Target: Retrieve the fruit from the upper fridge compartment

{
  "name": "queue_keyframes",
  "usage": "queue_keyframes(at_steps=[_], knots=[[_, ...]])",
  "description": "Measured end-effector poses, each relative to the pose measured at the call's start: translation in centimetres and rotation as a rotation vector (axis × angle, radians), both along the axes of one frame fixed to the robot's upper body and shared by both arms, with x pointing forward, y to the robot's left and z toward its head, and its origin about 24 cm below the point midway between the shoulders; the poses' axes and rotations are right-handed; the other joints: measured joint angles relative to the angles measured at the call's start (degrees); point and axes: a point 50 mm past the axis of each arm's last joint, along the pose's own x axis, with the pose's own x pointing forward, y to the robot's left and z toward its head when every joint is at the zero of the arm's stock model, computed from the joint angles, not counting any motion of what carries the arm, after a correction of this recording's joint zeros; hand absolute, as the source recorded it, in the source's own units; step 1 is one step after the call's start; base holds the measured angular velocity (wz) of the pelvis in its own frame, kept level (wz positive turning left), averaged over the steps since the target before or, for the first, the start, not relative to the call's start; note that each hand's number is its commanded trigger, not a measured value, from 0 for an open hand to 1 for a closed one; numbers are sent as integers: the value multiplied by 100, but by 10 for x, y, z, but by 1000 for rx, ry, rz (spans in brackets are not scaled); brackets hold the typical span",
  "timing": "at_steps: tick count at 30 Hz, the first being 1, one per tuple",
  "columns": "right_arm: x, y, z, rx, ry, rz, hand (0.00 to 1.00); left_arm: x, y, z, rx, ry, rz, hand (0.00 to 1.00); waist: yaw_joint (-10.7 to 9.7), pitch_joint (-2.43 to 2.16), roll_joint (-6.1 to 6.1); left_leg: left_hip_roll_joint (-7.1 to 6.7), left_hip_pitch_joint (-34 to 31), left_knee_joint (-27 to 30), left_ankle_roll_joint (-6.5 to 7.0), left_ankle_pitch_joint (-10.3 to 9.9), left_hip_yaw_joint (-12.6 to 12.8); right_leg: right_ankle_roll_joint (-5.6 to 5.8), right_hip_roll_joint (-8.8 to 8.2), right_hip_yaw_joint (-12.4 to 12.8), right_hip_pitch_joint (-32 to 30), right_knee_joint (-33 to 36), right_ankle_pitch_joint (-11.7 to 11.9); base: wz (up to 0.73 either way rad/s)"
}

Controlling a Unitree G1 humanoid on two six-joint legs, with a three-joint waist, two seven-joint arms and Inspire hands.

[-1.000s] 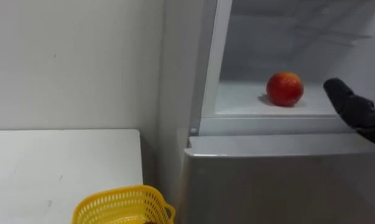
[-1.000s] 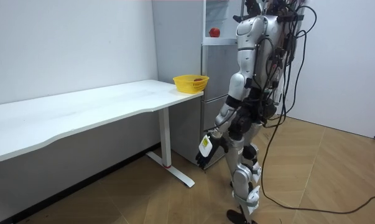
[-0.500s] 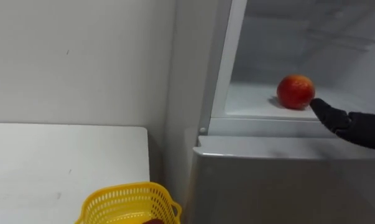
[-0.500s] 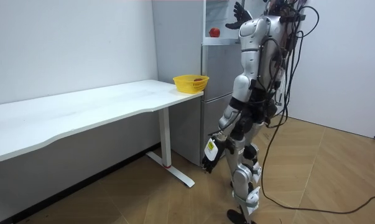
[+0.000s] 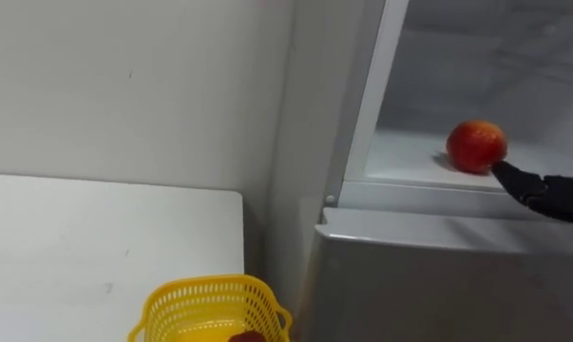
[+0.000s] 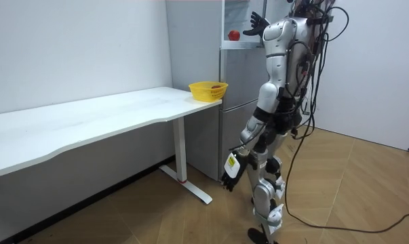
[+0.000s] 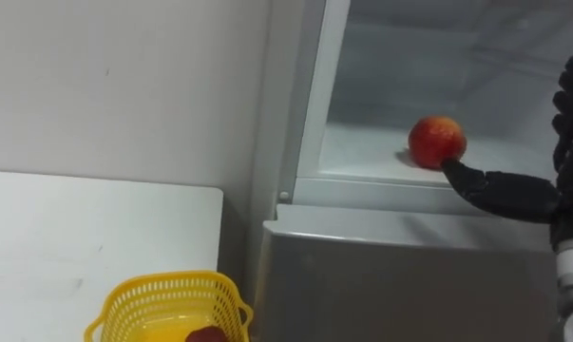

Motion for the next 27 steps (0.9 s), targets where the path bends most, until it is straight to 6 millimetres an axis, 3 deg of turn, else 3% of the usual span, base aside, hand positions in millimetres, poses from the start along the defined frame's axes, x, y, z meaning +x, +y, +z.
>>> queue_keyframes(at_steps=[7, 15, 27], knots=[[2, -8, 0, 48, 14, -1, 0, -2, 0, 1, -1, 2, -1, 0, 6, 33, -60, -21, 18, 27, 5, -9, -138, -5, -1, -9, 21, 12, -8, 1], [10, -8, 0, 32, 56, 43, 0, -10, 0, 1, -7, 31, 7, 0, 30, 6, -115, -46, -12, 53, 15, -43, -296, -40, 36, 19, -48, 101, -9, -5], [28, -6, -3, 7, 109, 45, 0, -10, 0, 2, -13, 38, -12, 0, 187, 37, -78, -43, 27, 55, 14, -43, -377, -50, 38, -13, 27, 69, -4, 2]])
